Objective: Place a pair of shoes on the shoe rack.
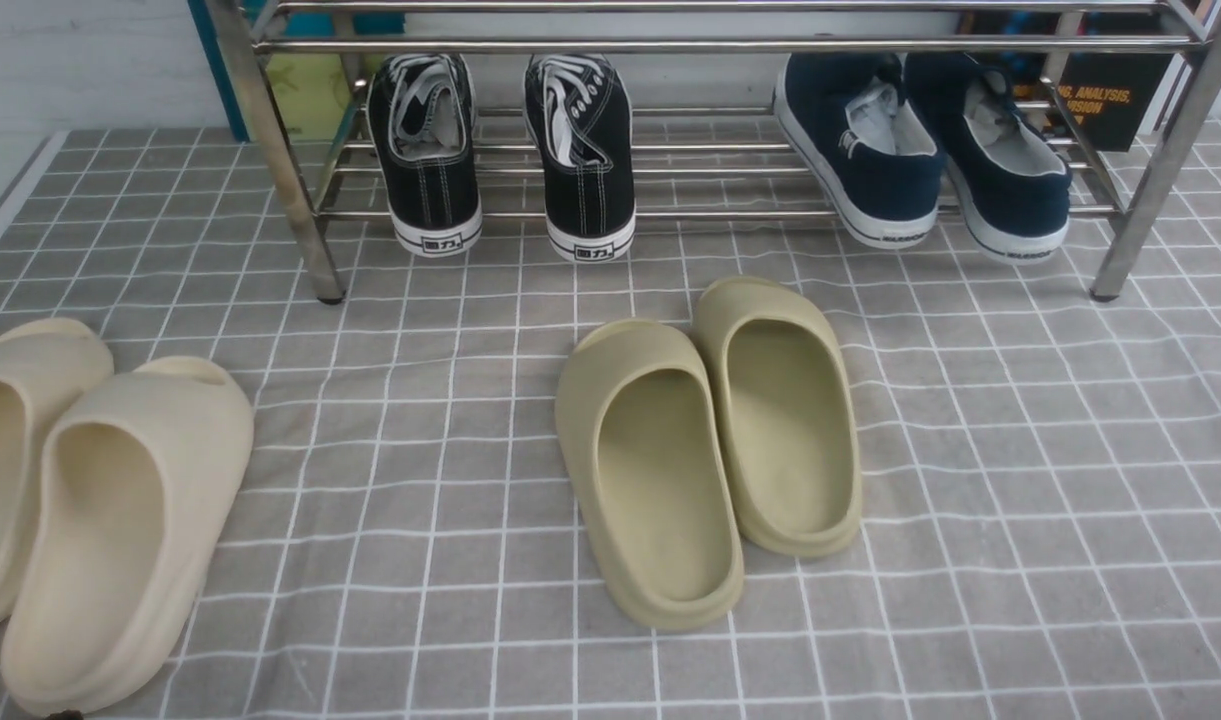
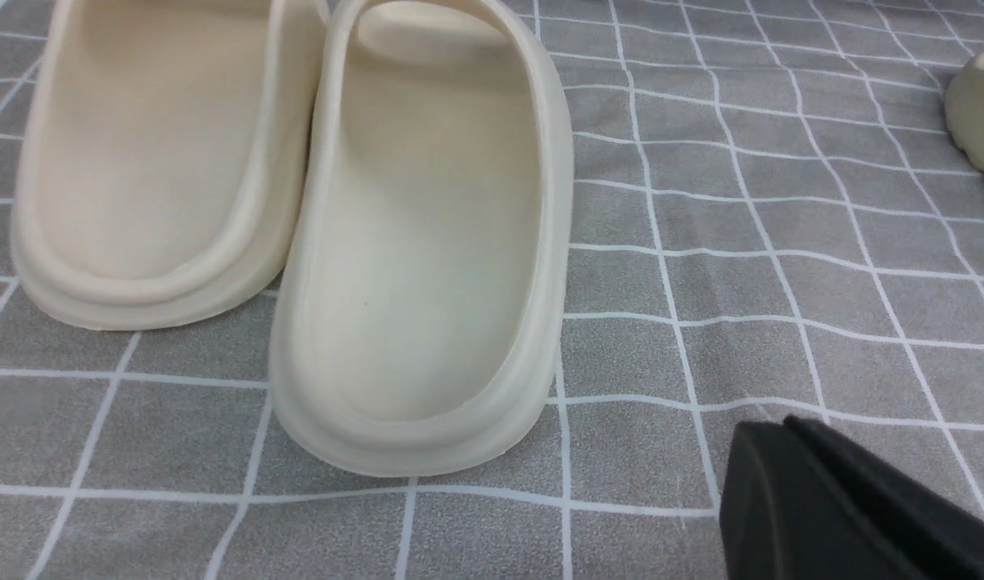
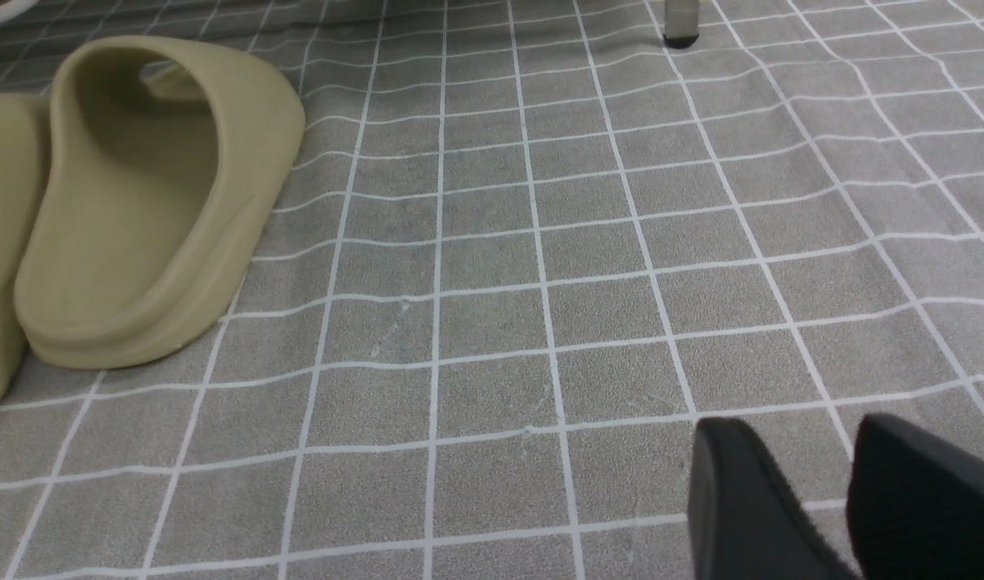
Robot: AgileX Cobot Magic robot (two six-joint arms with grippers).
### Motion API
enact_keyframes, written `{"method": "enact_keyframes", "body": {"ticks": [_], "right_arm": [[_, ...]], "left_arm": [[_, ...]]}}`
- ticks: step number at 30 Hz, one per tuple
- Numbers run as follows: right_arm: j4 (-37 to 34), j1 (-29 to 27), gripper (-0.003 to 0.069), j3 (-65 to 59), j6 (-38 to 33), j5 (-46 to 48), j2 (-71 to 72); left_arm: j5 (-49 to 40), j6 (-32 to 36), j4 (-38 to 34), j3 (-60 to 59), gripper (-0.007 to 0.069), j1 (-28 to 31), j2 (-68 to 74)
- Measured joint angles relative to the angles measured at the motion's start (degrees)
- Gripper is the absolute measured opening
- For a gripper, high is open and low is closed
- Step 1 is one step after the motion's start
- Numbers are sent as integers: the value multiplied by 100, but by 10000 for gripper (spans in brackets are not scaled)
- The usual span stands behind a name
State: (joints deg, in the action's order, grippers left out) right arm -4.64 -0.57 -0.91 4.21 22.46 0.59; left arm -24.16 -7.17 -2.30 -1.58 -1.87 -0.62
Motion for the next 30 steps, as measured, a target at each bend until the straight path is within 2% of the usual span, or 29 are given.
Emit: {"method": "enact_keyframes", "body": {"ticks": [30], "right_arm": [[0, 0, 239, 0, 0, 0, 0]], "left_arm": [[243, -11, -6, -10, -13, -71, 0]]}}
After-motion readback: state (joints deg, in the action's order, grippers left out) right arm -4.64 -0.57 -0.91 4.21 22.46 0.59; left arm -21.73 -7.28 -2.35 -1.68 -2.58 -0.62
